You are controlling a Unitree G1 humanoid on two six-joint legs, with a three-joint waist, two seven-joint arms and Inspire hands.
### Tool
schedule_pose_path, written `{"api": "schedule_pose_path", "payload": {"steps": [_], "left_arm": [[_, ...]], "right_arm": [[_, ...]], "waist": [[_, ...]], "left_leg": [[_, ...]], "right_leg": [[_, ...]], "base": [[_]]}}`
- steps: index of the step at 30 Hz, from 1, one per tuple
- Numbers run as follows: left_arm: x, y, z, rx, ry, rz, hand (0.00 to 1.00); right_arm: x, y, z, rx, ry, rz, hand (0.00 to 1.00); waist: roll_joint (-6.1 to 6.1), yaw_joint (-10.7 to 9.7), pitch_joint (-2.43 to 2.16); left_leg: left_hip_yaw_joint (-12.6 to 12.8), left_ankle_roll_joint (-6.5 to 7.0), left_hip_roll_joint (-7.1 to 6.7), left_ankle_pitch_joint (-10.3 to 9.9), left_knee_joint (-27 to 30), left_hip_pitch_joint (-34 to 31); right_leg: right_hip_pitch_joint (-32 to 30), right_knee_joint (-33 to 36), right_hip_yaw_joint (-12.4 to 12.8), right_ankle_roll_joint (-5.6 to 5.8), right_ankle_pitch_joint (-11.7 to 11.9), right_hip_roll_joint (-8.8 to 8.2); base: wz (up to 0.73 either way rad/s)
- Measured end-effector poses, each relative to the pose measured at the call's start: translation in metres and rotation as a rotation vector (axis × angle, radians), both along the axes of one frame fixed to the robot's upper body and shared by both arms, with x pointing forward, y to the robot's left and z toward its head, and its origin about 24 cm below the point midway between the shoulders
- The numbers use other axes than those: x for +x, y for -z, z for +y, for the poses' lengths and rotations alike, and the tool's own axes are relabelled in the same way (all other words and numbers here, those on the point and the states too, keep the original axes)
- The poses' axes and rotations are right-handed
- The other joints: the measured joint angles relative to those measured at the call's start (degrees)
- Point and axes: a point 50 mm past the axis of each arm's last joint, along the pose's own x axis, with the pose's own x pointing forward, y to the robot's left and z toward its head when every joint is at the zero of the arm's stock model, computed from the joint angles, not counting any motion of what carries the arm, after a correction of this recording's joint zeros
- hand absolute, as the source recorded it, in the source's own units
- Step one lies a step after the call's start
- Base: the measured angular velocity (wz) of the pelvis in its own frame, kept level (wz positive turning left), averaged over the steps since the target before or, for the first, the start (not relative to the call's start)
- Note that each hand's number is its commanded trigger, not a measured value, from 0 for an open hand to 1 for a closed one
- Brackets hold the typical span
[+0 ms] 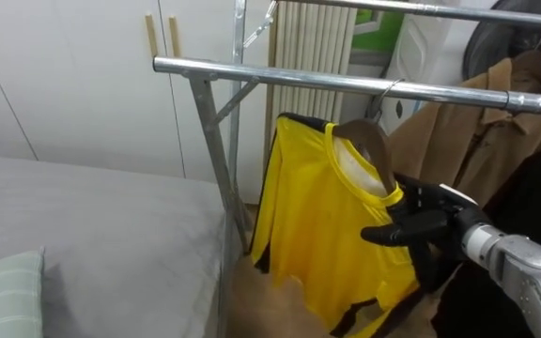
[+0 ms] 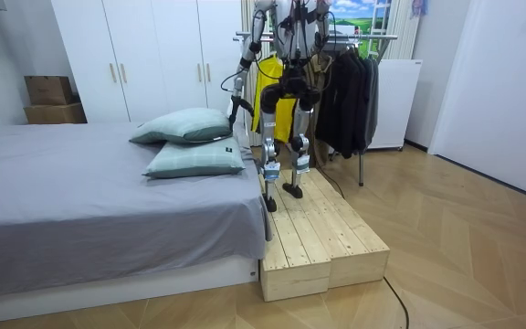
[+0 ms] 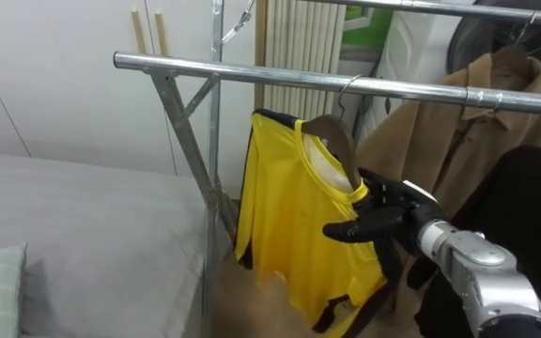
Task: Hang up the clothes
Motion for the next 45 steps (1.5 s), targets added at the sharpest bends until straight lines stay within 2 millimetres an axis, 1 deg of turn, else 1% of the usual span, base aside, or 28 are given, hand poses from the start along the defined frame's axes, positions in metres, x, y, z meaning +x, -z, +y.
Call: {"api": "schedule_pose_path", "payload": {"steps": [12,15,16,21,24,27,29,35,38,45], "left_arm": [[0.000,0.000,0.000,-0.002,-0.002,-0.002,0.00],[0.000,0.000,0.000,-0.002,-0.002,-0.003,0.00],[0.000,0.000,0.000,-0.002,-0.003,-0.005,0.00],[-0.001,0.001,0.000,0.003,-0.007,-0.012,0.00],[0.000,0.001,-0.001,0.004,-0.005,-0.015,0.00],[0.000,0.001,-0.001,0.004,-0.003,-0.014,0.00],[0.000,0.001,-0.001,0.004,0.000,-0.014,0.00],[0.000,0.001,-0.002,0.001,0.004,-0.013,0.00],[0.000,0.001,-0.002,0.000,0.005,-0.013,0.00],[0.000,0.002,-0.004,0.001,0.030,-0.007,0.00]], "right_arm": [[-0.001,0.001,0.000,0.001,-0.002,0.003,0.00],[-0.002,0.003,-0.001,0.000,0.001,0.009,0.00],[-0.003,0.004,-0.001,0.000,0.003,0.011,0.00],[-0.003,0.004,-0.002,-0.005,0.018,0.009,0.00],[-0.002,0.004,-0.003,-0.014,0.036,0.006,0.00],[-0.001,0.001,-0.002,-0.025,0.039,-0.009,0.00],[0.000,-0.002,-0.002,-0.036,0.044,-0.022,0.00],[0.006,-0.018,0.002,-0.058,0.065,-0.098,0.00],[0.006,-0.019,0.002,-0.056,0.076,-0.107,0.00],[0.006,-0.021,-0.002,-0.058,0.114,-0.115,0.00]], "waist": [[-0.11,0.01,0.01],[-0.27,0.15,0.05],[-0.39,0.16,0.06],[-0.94,0.58,0.09],[-1.22,0.63,0.07],[-1.23,0.57,0.07],[-1.24,0.61,0.07],[-1.24,0.57,0.07],[-1.23,0.49,0.07],[-1.07,0.00,0.08]], "left_leg": [[0.05,0.04,-0.04,-0.01,-0.09,0.18],[0.31,0.03,-0.04,0.00,-0.23,0.42],[0.41,0.03,-0.04,-0.01,-0.27,0.47],[0.88,0.04,-0.04,-0.01,-0.39,0.83],[0.96,0.05,-0.10,-0.02,-0.39,0.78],[1.13,0.21,-0.17,-0.12,-0.61,0.74],[1.13,0.21,-0.21,-0.11,-0.78,0.81],[1.13,0.21,-0.27,-0.11,-0.73,0.84],[1.12,0.22,-0.44,-0.12,-0.74,0.79],[1.09,0.48,-0.48,-0.28,-0.72,0.39]], "right_leg": [[0.09,-0.02,0.19,-0.01,0.00,-0.01],[0.17,-0.02,0.34,0.06,-0.05,0.02],[0.19,-0.01,0.41,0.35,-0.23,0.02],[0.42,0.00,1.27,0.38,-0.25,0.01],[0.42,-0.03,1.25,0.66,-0.32,0.10],[0.16,0.14,0.99,0.68,-0.28,0.03],[0.05,0.35,1.06,0.35,-0.07,0.03],[-0.16,0.84,1.23,0.36,-0.28,0.00],[-0.21,0.90,1.99,0.46,-0.59,0.06],[-0.62,0.88,1.01,0.38,-0.51,-0.16]], "base": [[0.00],[-0.03],[-0.04],[-0.04],[0.00],[0.00],[0.00],[0.00],[0.00],[0.00]]}}
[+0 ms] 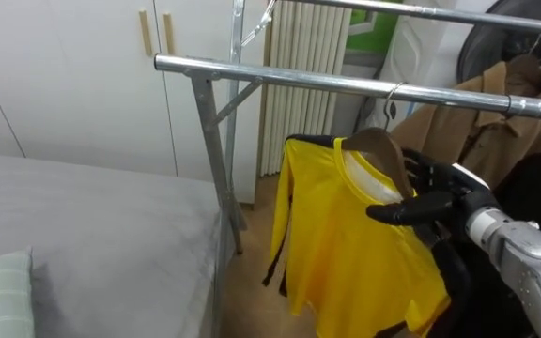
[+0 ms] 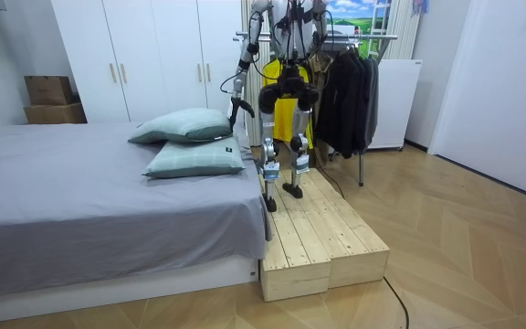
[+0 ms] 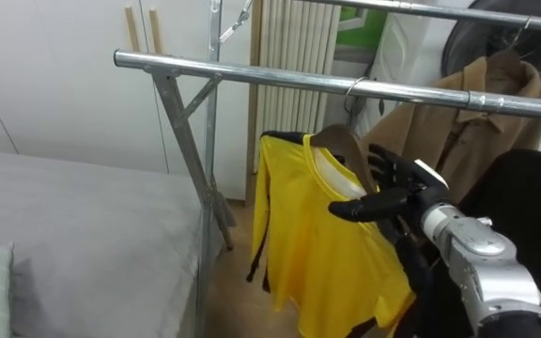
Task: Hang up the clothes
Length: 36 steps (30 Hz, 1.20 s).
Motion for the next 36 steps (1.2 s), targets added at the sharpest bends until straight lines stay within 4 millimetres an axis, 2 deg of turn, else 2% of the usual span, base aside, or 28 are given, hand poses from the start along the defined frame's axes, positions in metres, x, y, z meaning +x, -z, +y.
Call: {"api": "schedule_pose_path", "payload": {"steps": [13,28,36], "left_arm": [[-0.001,0.000,0.001,0.001,-0.004,-0.005,0.00],[-0.011,0.001,0.005,0.002,-0.028,-0.010,0.00],[-0.018,0.001,0.007,0.002,-0.045,-0.011,0.00]], "right_arm": [[-0.003,-0.015,-0.030,-0.020,0.130,-0.050,0.00],[-0.012,-0.019,-0.039,-0.083,0.173,-0.081,0.00],[-0.034,-0.005,-0.055,-0.157,0.205,-0.041,0.00]], "waist": [[0.56,-1.55,-0.02],[0.44,-3.64,-0.12],[0.28,-4.20,-0.23]], "left_leg": [[0.44,-0.01,0.10,0.00,-0.45,-0.46],[1.37,0.02,0.11,-0.03,-0.37,-0.31],[1.56,0.01,0.28,-0.04,-0.58,0.56]], "right_leg": [[-0.70,0.00,0.39,-0.04,-0.01,0.27],[-1.26,0.93,1.20,0.08,-0.20,0.62],[-0.58,0.98,1.14,0.04,-0.41,0.73]], "base": [[-0.02],[-0.03],[0.00]]}}
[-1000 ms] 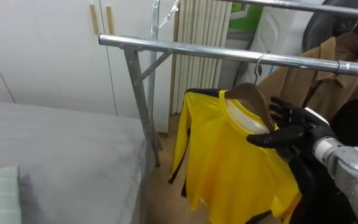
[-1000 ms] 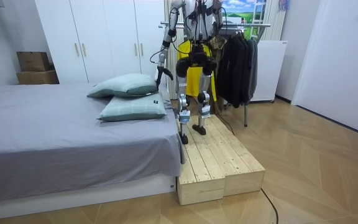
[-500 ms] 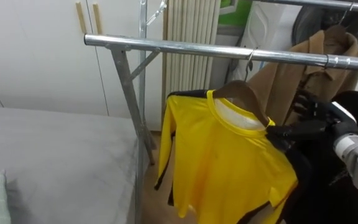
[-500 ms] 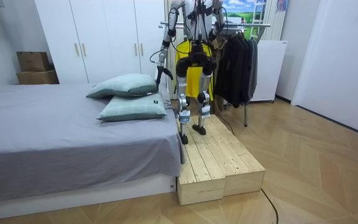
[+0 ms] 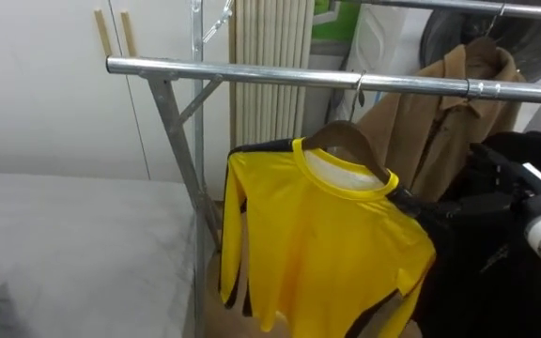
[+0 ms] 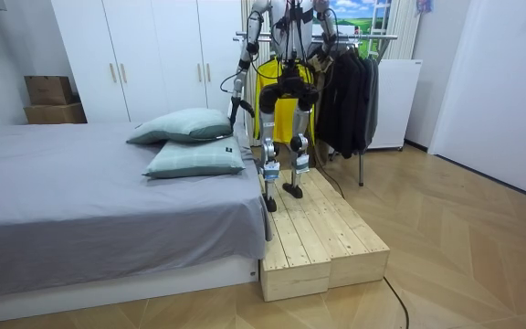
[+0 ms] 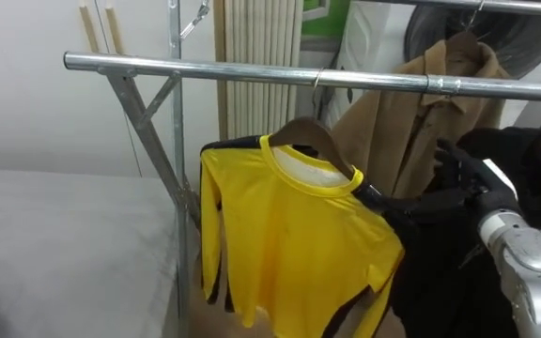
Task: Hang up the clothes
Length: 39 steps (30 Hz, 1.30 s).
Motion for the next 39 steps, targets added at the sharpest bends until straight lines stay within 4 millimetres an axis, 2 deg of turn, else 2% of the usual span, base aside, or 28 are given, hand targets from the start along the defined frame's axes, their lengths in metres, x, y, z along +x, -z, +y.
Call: {"api": "schedule_pose_path", "payload": {"steps": [5,8,13,18,24,31,33,35,39], "left_arm": [[-0.003,0.000,0.001,-0.001,-0.015,0.000,0.00],[-0.010,0.000,0.004,0.002,-0.028,0.007,0.00],[-0.013,0.000,0.005,0.002,-0.035,0.004,0.00],[-0.015,0.001,0.005,0.004,-0.030,0.006,0.00],[-0.015,0.002,0.002,0.003,0.008,0.010,0.00],[-0.013,0.001,0.003,0.031,0.022,-0.036,0.00],[-0.012,0.002,0.001,0.033,0.024,-0.046,0.00],[-0.011,0.003,-0.004,0.026,0.027,-0.062,0.00],[-0.017,0.004,-0.005,0.022,0.035,-0.074,0.00]], "right_arm": [[-0.019,0.012,-0.005,-0.005,-0.001,0.028,0.00],[-0.028,0.021,-0.004,-0.036,-0.018,0.062,0.00],[-0.045,0.032,-0.006,-0.104,-0.023,0.113,0.00],[-0.063,0.049,-0.005,-0.125,-0.027,0.171,0.00],[-0.080,0.072,-0.006,-0.075,0.004,0.247,0.00],[-0.106,0.103,0.001,0.022,0.060,0.288,0.00],[-0.113,0.113,0.004,0.049,0.070,0.319,0.00],[-0.122,0.124,0.008,0.086,0.089,0.349,0.00],[-0.143,0.147,0.018,0.161,0.126,0.411,0.00]], "waist": [[-0.24,-0.22,-0.03],[-0.73,-1.50,0.03],[-0.91,-1.78,-0.03],[-0.85,-1.66,-0.03],[0.28,-1.69,0.61],[1.18,-1.37,0.54],[1.47,-1.46,0.64],[2.26,-1.60,0.76],[2.96,-1.86,0.39]], "left_leg": [[0.47,0.02,0.03,-0.02,0.01,0.00],[1.11,0.07,0.03,-0.05,-0.02,-0.03],[1.66,0.29,-0.01,-0.32,0.21,0.04],[2.24,0.29,0.13,-0.32,0.02,0.20],[2.27,0.44,0.21,-0.45,-0.23,0.84],[2.76,0.15,0.62,-0.62,-0.56,1.00],[2.87,0.09,0.71,-0.66,-0.59,0.90],[2.88,0.09,0.74,-0.66,-0.83,0.88],[2.77,-0.11,1.05,-0.77,-1.00,1.22]], "right_leg": [[0.06,-0.02,1.76,0.63,-0.43,0.41],[0.04,-0.07,2.61,0.83,-0.30,0.58],[0.04,-0.22,2.99,1.08,-0.09,0.72],[0.05,-0.95,2.16,0.52,0.73,0.47],[0.74,-1.19,2.26,0.94,0.41,0.56],[0.53,-1.20,2.74,0.45,0.54,1.17],[0.35,-1.12,2.84,0.25,0.57,1.31],[0.32,-0.99,2.96,0.03,0.39,1.34],[0.59,-0.86,2.42,-0.39,0.28,1.34]], "base": [[-0.05],[-0.10],[-0.05],[-0.04],[0.00],[-0.05],[-0.04],[0.00],[0.02]]}}
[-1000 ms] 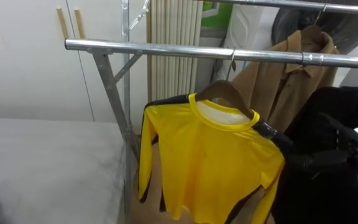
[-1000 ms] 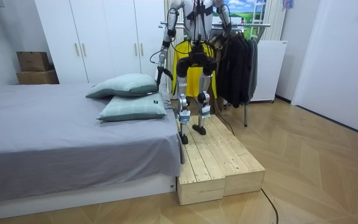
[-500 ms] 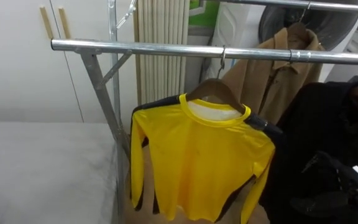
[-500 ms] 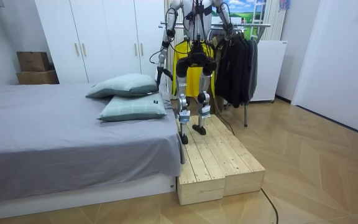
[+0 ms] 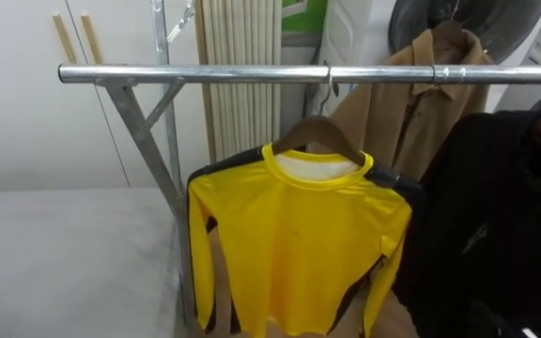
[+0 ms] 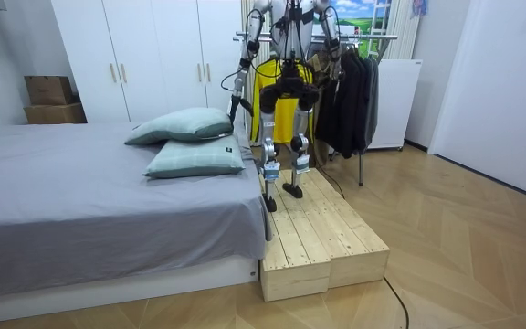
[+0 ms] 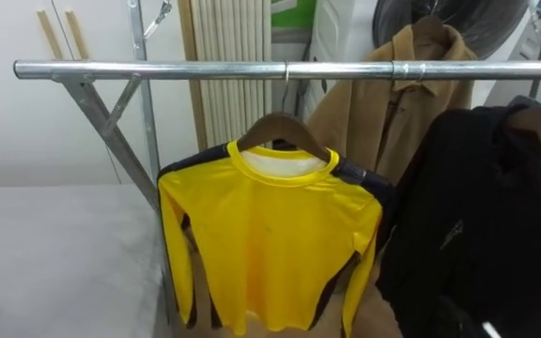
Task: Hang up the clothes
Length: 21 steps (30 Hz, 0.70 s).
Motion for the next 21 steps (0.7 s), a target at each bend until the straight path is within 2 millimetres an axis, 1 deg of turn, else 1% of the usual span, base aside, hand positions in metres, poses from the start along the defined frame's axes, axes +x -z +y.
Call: {"api": "schedule_pose_path", "payload": {"steps": [2,4,5,9,12,13,14,15,16,18,20,21], "left_arm": [[-0.002,0.001,-0.002,-0.002,-0.009,-0.011,0.00],[-0.004,0.001,-0.003,0.007,-0.009,-0.017,0.00],[-0.004,0.001,-0.002,0.012,-0.010,-0.022,0.00],[-0.006,0.001,-0.003,0.024,0.013,-0.036,0.00],[-0.005,0.002,-0.005,0.043,0.018,-0.058,0.00],[-0.005,0.002,-0.008,0.043,0.019,-0.069,0.00],[-0.006,0.003,-0.011,0.039,0.020,-0.076,0.00],[-0.008,0.004,-0.013,0.039,0.025,-0.076,0.00],[-0.009,0.005,-0.016,0.037,0.034,-0.078,0.00],[-0.008,0.006,-0.021,0.037,0.044,-0.085,0.00],[-0.007,0.008,-0.027,0.034,0.046,-0.095,0.00],[-0.007,0.008,-0.028,0.032,0.046,-0.098,0.00]], "right_arm": [[-0.014,0.017,0.008,0.076,0.061,0.047,0.00],[-0.023,0.026,0.013,0.115,0.092,0.082,0.00],[-0.028,0.030,0.016,0.130,0.105,0.098,0.00],[-0.037,0.037,0.018,0.150,0.131,0.115,0.00],[-0.039,0.039,0.022,0.149,0.116,0.107,0.00],[-0.039,0.041,0.025,0.152,0.103,0.109,0.00],[-0.042,0.044,0.028,0.155,0.097,0.118,0.00],[-0.044,0.046,0.030,0.159,0.098,0.127,0.00],[-0.049,0.051,0.034,0.168,0.095,0.150,0.00],[-0.060,0.059,0.040,0.187,0.096,0.202,0.00],[-0.072,0.066,0.047,0.208,0.109,0.257,0.00],[-0.074,0.067,0.048,0.212,0.110,0.265,0.00]], "waist": [[0.03,0.01,0.02],[0.05,-0.04,0.04],[0.05,-0.10,0.04],[0.11,-0.16,0.07],[0.21,0.04,0.12],[0.33,0.09,0.17],[0.64,0.15,0.37],[0.79,0.16,0.37],[1.02,0.15,0.27],[1.22,0.18,0.35],[1.44,0.04,0.31],[1.48,0.04,0.33]], "left_leg": [[0.01,-0.11,0.11,-0.07,-0.03,0.27],[0.09,-0.13,0.12,-0.09,-0.04,0.02],[0.12,-0.16,0.13,-0.14,-0.03,-0.35],[0.16,-0.16,0.13,-0.14,0.04,-0.30],[0.18,-0.16,0.12,-0.15,0.02,-0.15],[0.18,-0.16,0.12,-0.15,-0.05,0.14],[0.18,-0.16,0.14,-0.16,-0.24,0.56],[0.19,-0.16,0.14,-0.16,-0.43,0.70],[0.18,-0.15,0.15,-0.20,-0.65,0.79],[0.18,-0.15,0.13,-0.20,-0.61,0.83],[0.18,-0.14,0.07,-0.19,-0.58,0.74],[0.20,-0.14,0.07,-0.19,-0.61,0.67]], "right_leg": [[0.03,0.03,-0.09,-0.02,-0.14,0.01],[-0.02,0.04,0.22,0.05,-0.22,0.08],[-0.23,0.02,0.26,0.25,-0.36,0.11],[-0.21,0.00,0.26,0.26,-0.36,0.12],[-0.16,-0.02,0.30,0.26,-0.35,0.44],[0.03,-0.04,0.41,0.12,-0.27,0.41],[0.44,-0.17,0.48,-0.07,-0.16,0.40],[0.59,-0.20,0.48,-0.08,-0.17,0.46],[0.67,-0.20,0.47,-0.11,-0.22,0.57],[0.55,-0.06,0.33,-0.12,-0.21,0.53],[0.31,-0.06,0.40,-0.10,-0.23,0.52],[0.28,-0.06,0.46,-0.10,-0.23,0.55]], "base": [[0.02],[-0.02],[-0.04],[0.00],[0.00],[0.00],[0.00],[0.00],[0.00],[0.00],[0.00],[0.00]]}}
